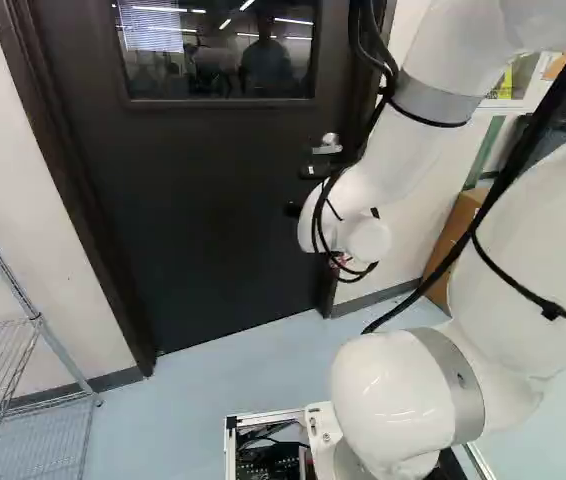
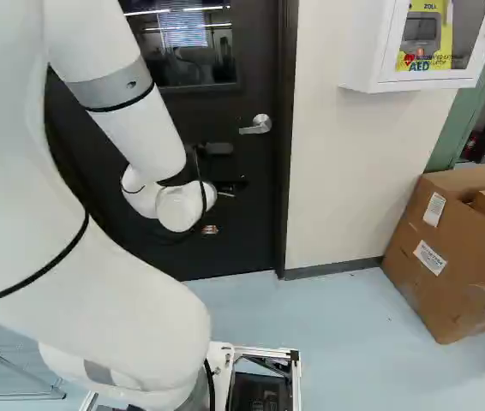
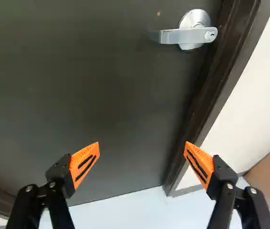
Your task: Open the door and move inside
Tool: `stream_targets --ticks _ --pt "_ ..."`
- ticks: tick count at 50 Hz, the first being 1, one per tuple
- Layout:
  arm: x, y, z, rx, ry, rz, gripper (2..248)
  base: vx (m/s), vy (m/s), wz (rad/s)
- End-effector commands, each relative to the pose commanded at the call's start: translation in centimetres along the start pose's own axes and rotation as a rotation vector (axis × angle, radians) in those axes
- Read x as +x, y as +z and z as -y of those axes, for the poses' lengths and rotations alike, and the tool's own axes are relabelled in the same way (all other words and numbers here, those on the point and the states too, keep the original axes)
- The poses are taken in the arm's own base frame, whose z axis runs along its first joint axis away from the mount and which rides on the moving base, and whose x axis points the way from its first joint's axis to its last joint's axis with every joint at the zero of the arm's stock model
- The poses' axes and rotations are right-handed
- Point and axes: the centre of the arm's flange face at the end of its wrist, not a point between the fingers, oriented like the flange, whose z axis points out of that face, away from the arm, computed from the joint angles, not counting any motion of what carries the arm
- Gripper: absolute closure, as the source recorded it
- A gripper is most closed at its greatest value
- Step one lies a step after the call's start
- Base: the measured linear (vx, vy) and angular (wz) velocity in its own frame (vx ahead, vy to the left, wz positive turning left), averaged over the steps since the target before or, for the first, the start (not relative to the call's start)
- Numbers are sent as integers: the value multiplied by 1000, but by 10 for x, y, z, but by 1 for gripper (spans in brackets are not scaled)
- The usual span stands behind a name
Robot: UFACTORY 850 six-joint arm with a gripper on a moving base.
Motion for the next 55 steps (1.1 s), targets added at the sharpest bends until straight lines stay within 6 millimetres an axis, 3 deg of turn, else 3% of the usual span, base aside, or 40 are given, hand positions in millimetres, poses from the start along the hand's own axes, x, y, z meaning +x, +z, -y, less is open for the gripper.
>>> stream_targets --ticks 55 --pt "74 44 0 0 0 -136 3 0 0 0"
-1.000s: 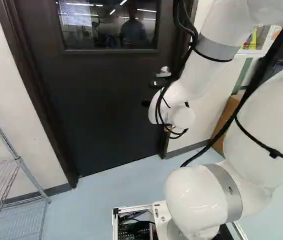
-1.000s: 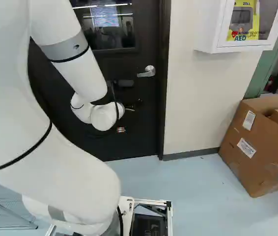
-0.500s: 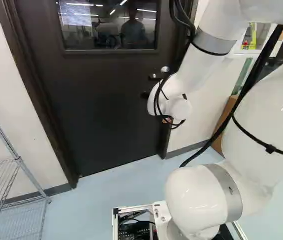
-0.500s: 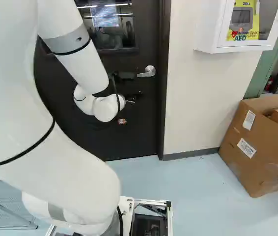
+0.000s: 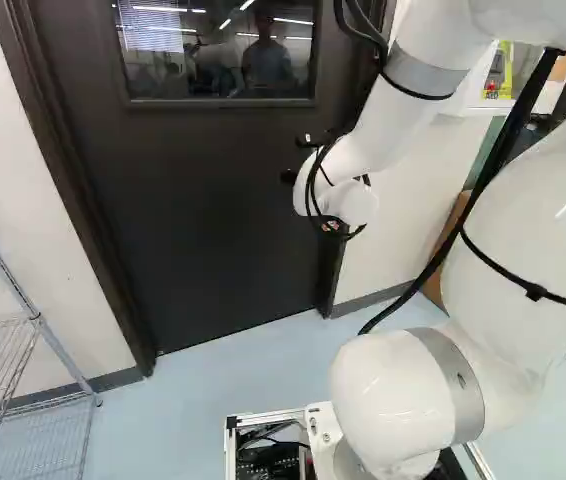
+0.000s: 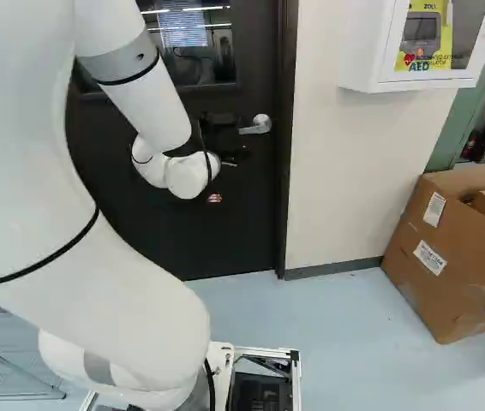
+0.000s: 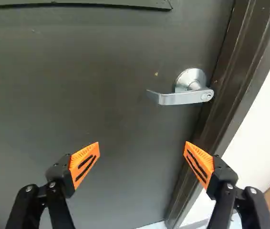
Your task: Open the door and move inside
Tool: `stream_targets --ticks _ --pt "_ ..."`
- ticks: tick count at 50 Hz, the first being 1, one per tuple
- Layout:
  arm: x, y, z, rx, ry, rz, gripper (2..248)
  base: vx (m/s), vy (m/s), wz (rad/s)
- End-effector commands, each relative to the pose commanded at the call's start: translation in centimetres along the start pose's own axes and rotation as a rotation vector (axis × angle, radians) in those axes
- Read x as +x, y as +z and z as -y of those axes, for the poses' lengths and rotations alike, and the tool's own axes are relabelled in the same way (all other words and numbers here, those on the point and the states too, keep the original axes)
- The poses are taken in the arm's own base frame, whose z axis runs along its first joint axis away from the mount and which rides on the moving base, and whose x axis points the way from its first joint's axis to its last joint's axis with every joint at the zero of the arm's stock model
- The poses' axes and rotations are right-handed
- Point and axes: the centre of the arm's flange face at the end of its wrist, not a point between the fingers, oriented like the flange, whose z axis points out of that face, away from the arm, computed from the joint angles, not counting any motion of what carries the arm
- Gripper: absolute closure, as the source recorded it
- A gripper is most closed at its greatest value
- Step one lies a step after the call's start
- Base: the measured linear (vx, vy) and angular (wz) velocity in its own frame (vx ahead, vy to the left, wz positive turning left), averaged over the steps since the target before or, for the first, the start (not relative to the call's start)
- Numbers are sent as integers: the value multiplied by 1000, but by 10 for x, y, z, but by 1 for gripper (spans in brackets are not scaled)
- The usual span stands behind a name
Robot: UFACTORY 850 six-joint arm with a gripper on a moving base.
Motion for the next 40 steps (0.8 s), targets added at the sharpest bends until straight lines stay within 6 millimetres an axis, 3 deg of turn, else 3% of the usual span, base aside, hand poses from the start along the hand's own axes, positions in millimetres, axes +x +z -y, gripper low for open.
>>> stream_targets --ticks 40 --pt "46 20 -9 19 -41 -93 3 0 0 0"
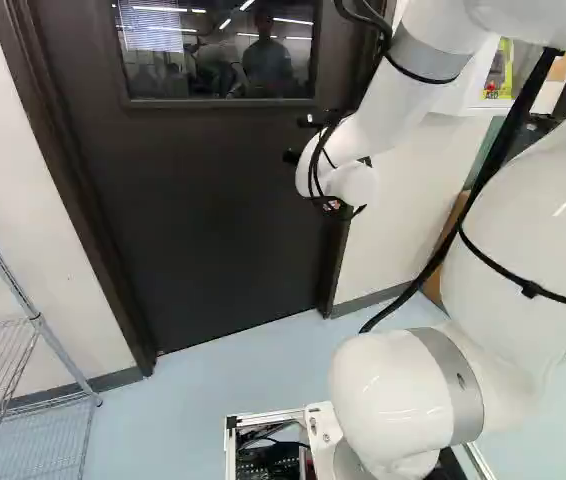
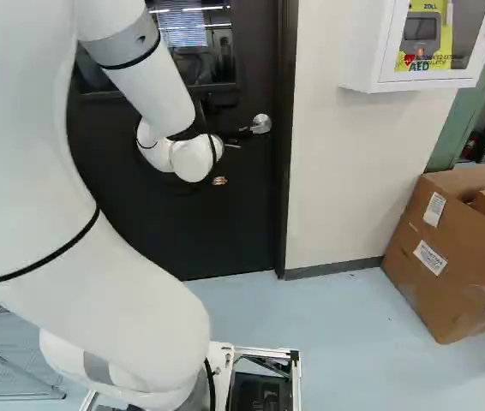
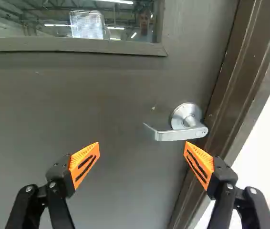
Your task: Open the door and move inside
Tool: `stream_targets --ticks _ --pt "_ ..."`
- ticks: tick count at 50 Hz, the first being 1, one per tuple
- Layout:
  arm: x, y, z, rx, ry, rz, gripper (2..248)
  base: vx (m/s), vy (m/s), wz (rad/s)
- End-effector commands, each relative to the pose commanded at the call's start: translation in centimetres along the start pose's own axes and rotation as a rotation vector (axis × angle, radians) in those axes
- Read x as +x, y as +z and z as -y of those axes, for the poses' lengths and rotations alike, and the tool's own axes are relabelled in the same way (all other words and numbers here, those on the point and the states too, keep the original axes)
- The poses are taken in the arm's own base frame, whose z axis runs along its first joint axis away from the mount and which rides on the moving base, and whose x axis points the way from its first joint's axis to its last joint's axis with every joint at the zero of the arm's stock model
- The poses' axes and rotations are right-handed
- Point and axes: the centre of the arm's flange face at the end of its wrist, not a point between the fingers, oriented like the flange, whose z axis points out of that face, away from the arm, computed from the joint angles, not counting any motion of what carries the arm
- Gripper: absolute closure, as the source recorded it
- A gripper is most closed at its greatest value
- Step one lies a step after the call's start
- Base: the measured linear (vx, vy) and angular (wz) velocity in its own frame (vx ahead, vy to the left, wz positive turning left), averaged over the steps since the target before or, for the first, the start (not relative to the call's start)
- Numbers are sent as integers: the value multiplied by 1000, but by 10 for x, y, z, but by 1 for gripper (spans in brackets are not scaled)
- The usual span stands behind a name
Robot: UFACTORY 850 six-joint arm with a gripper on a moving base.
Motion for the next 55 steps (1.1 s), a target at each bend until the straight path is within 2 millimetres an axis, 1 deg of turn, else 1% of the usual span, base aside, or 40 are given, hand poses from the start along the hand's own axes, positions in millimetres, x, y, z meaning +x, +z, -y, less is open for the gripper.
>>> stream_targets --ticks 15,49,55 --pt "16 9 -5 32 -46 -33 3 0 0 0" --pt "53 36 -24 89 -160 -100 3 0 0 0" --pt "56 41 -26 100 -177 -105 3 0 0 0"
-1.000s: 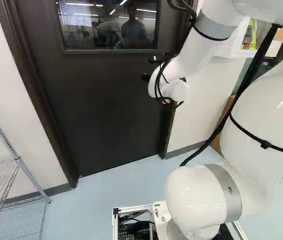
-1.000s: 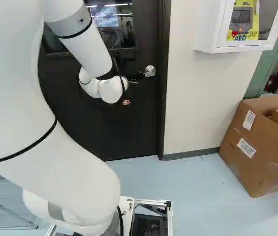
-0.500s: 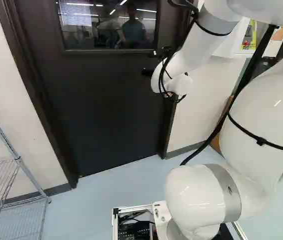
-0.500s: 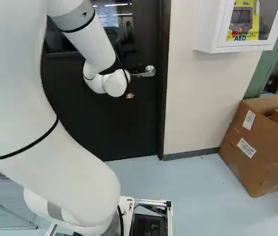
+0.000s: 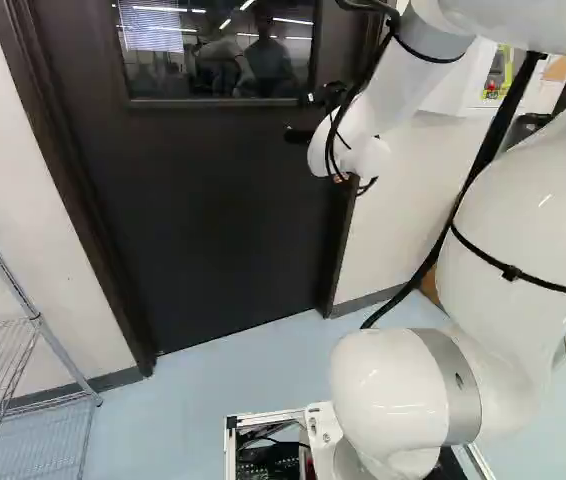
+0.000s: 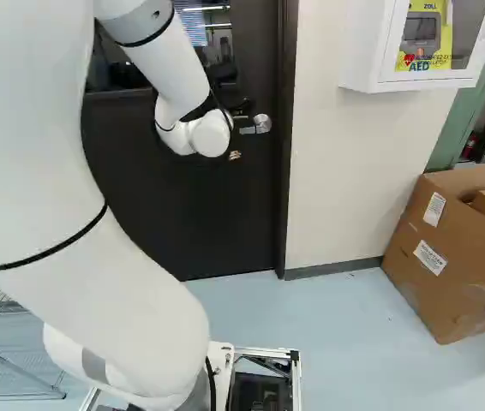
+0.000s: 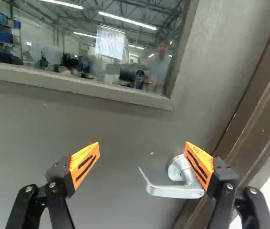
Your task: Open the door and move inside
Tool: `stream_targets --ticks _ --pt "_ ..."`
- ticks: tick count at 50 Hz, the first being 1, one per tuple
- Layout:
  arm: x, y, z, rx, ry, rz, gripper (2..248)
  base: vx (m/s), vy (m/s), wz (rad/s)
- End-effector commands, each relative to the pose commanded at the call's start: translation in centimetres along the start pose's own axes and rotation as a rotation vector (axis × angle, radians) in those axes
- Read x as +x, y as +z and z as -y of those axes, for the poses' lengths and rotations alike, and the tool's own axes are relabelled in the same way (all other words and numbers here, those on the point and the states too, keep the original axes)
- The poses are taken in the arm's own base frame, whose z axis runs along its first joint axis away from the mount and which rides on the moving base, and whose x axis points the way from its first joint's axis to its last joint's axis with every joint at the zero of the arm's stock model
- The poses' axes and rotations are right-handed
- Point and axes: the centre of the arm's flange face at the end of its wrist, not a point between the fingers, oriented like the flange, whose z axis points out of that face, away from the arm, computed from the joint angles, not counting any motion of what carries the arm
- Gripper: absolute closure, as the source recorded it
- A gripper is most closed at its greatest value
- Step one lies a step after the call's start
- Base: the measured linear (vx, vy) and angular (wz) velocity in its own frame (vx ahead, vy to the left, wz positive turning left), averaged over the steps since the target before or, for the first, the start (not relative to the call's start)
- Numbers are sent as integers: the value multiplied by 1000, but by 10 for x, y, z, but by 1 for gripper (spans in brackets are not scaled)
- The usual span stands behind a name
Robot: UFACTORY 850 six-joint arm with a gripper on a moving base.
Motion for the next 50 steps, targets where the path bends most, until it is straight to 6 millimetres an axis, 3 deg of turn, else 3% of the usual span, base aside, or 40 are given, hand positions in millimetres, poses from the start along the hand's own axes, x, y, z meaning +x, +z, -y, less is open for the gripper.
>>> stream_targets --ticks 33,50 --pt "-2 26 -12 -4 -9 0 3 0 0 0" --pt "-18 33 -11 1 -1 28 3 0 0 0"
